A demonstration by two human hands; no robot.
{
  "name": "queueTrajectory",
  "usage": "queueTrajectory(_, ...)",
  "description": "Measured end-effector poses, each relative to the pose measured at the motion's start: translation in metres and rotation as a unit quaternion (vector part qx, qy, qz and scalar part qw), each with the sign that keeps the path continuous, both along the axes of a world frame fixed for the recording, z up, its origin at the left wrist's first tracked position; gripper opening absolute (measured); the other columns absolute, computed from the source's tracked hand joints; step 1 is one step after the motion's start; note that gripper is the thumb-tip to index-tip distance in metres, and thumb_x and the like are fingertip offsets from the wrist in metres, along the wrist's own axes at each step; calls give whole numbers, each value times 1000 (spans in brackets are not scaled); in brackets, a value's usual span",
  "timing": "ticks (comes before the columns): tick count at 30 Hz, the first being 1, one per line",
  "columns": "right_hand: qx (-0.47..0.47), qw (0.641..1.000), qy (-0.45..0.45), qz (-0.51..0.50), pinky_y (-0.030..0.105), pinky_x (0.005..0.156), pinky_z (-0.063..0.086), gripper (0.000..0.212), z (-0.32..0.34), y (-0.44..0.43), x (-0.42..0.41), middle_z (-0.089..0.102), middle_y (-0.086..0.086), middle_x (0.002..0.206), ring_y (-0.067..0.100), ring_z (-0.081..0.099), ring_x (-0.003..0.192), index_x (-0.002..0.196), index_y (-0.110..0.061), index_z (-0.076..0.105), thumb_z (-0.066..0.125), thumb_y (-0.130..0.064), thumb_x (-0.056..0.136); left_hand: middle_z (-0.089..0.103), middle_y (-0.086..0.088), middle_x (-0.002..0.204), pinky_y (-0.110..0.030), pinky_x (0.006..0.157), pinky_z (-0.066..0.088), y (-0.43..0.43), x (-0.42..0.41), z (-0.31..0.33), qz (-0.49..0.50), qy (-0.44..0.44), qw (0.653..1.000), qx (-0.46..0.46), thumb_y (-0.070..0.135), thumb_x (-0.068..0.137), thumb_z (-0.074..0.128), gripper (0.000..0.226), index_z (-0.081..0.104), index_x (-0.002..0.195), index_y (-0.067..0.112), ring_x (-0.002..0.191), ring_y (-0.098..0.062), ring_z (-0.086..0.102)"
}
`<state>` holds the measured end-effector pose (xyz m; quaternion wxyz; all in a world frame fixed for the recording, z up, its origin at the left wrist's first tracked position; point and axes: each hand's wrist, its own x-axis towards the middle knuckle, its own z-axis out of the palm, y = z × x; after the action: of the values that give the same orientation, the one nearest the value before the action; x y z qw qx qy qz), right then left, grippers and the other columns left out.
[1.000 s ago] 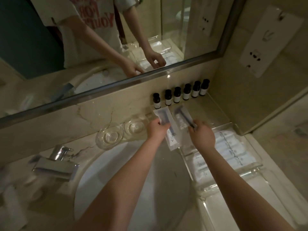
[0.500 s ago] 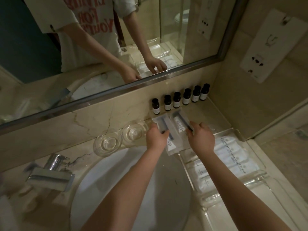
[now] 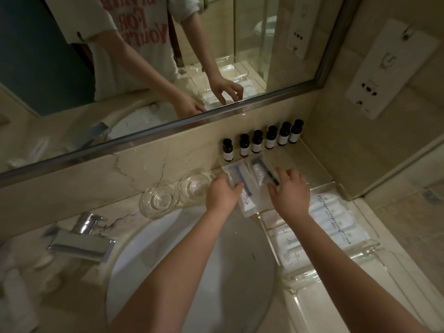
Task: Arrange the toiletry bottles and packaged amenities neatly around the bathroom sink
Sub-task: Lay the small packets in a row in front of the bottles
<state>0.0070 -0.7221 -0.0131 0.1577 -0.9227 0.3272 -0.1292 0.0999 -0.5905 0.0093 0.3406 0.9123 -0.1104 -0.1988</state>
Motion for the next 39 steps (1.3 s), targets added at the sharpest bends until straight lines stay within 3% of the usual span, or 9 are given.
queueTrajectory(3,-14,999,-6,45,44,79,47,40,9,12,-4,61,19,105,41,57,94,118,-8,59,65,-24,82,55,-11,129,-37,95,46,21,-2,8,-34,-35,998,35,42,86,58,57,46,133,11,118,-28,53)
queueTrajectory(7,-20,995,-12,101,47,82,48,43,23,44,-13,61,19,112,41,57,99,120,-8,58,66,-25,81,57,-12,121,-36,89,46,67,-16,22,-64,-102,990,75,41,86,57,50,50,125,10,112,-31,54)
queueTrajectory(13,-5,981,22,192,45,81,48,44,34,118,-33,59,17,116,41,55,102,120,-7,58,65,-27,81,54,-13,128,-38,95,43,162,-49,28,-82,-137,979,130,37,86,57,51,49,128,10,121,-31,48)
queueTrajectory(18,23,959,62,276,42,93,44,48,33,192,-43,55,11,128,34,49,118,131,-15,51,59,-31,86,51,-10,133,-39,99,41,250,-72,13,-45,-112,976,179,40,87,55,52,47,130,11,123,-30,45)
queueTrajectory(30,56,870,169,459,38,94,43,49,23,380,9,46,6,138,27,45,122,137,-19,42,52,-30,91,46,-10,135,-41,101,42,461,-80,-12,129,-5,958,256,41,87,55,52,47,129,11,125,-31,44)
queueTrajectory(35,72,847,191,491,39,94,46,53,17,444,61,48,11,136,30,48,120,137,-14,40,57,-26,88,50,-14,129,-43,97,44,525,-59,-13,182,26,948,261,40,84,57,49,52,122,9,119,-34,47)
queueTrajectory(39,65,850,223,472,44,98,44,62,10,482,110,41,15,141,35,45,123,141,-9,30,57,-26,88,42,-14,138,-43,104,39,551,-18,-11,185,30,951,244,37,87,55,54,44,132,10,128,-34,40)
